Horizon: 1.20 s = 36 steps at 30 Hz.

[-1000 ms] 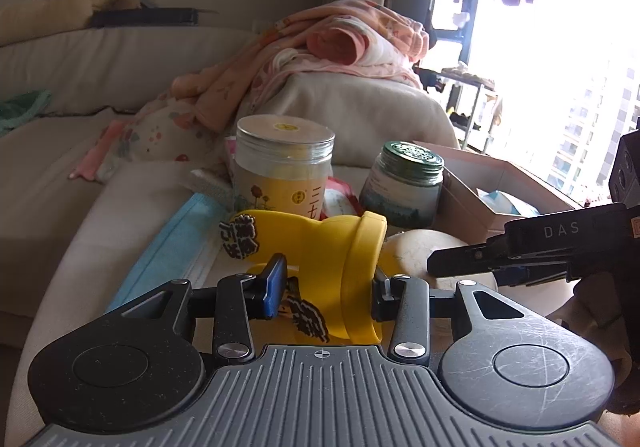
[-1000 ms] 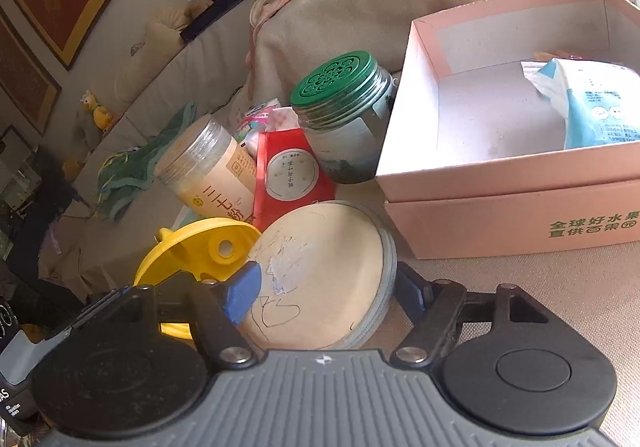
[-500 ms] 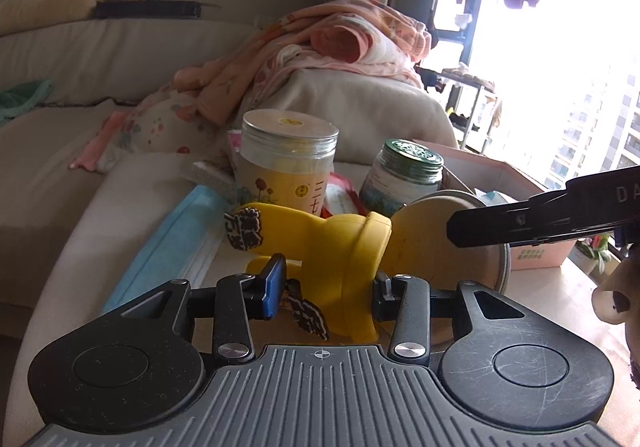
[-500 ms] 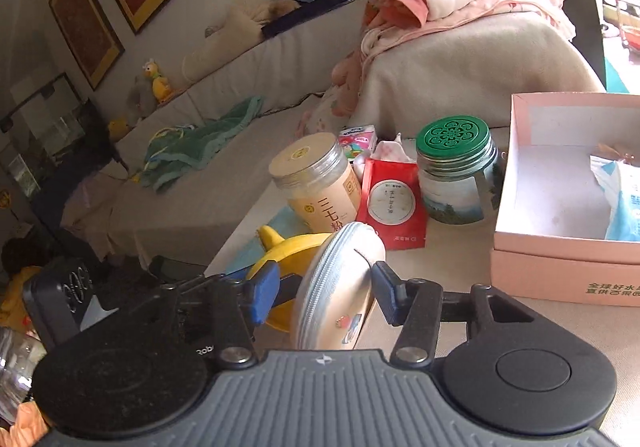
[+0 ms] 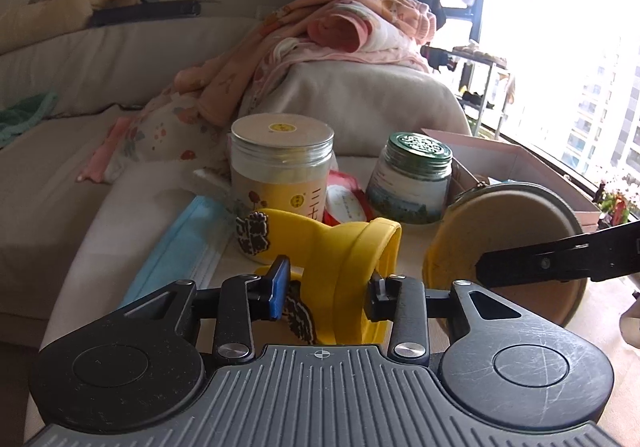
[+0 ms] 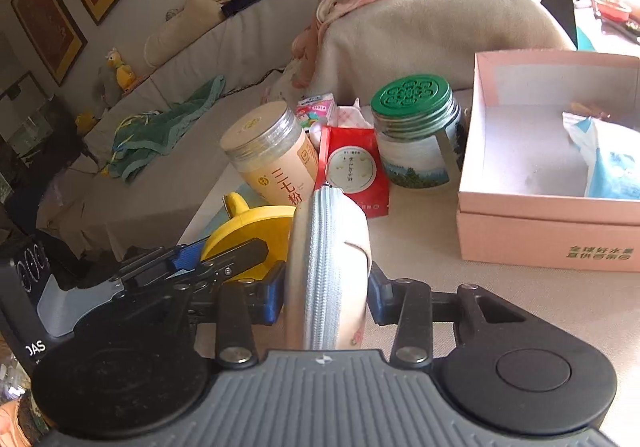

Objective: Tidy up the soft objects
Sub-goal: 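Carry the cup and case into the pink box and open both tools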

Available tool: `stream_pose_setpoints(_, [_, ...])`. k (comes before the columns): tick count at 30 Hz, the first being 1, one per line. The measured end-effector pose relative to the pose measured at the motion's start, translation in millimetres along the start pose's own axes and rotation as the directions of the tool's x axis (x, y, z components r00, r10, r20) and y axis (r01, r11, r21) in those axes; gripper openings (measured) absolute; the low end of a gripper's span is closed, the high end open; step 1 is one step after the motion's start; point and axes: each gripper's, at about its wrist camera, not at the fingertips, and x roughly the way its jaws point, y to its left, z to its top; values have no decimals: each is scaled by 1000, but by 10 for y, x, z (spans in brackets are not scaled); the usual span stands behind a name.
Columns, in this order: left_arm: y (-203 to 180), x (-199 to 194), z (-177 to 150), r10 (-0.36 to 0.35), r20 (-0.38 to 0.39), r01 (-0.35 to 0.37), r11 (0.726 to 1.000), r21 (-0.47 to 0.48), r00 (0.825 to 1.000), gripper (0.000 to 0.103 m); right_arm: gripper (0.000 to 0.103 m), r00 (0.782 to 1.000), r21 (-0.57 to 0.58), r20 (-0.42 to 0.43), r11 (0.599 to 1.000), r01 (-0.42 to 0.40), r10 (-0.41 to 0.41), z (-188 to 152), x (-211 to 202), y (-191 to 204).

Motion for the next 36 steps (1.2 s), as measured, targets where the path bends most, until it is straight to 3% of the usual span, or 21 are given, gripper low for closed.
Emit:
stream_pose_setpoints(4, [-7,0,6,12,3,-12,1000,-7,1000,32,40,998,-45,27,998,54,-53,-88,-254,-47])
stream_pose_setpoints(8, [-69,-243,-22,12,65,-13,999,30,998,15,40,994,-52,48,993,103,-101,-218,-577,-175])
stream_pose_setpoints(11, [-249,-468,-69,-52,64,44,992,122,997,14,40,987,-60,84,988,145,-140,-308,-922,-269])
stream_pose_setpoints(15, [-634,-734,-188,-110,49,92,955,280,993,12,40,967,-52,153,976,212,-202,-433,-1441,-389])
stream_pose_setpoints(19, [-982,-981,-62,-199,66,161,914,372,978,12,40,957,-4,214,979,204,-198,-437,-1920,-497])
stream_pose_setpoints(22, [-1232,-1157,275,-299,101,235,883,406,949,12,40,942,-7,285,983,186,-176,-333,-2222,-476])
stream_pose_setpoints(25, [-1449,-1213,675,-341,135,253,863,437,930,12,40,912,-42,370,977,207,-177,-200,-2469,-423])
stream_pose_setpoints(29, [-1692,-1003,1157,-336,170,221,851,477,926,12,40,870,-43,450,968,247,-202,24,-2704,-472])
stream_pose_setpoints(32, [-1868,-569,1437,-299,164,172,832,528,940,12,40,851,-24,470,961,276,-233,151,-2746,-574])
stream_pose_setpoints(34, [-1931,-232,1543,-287,128,171,814,556,949,13,40,850,-19,462,955,294,-253,212,-2702,-660])
stream_pose_setpoints(36, [-1932,245,1586,-301,34,230,792,565,953,15,40,855,-19,439,948,317,-276,250,-2600,-750])
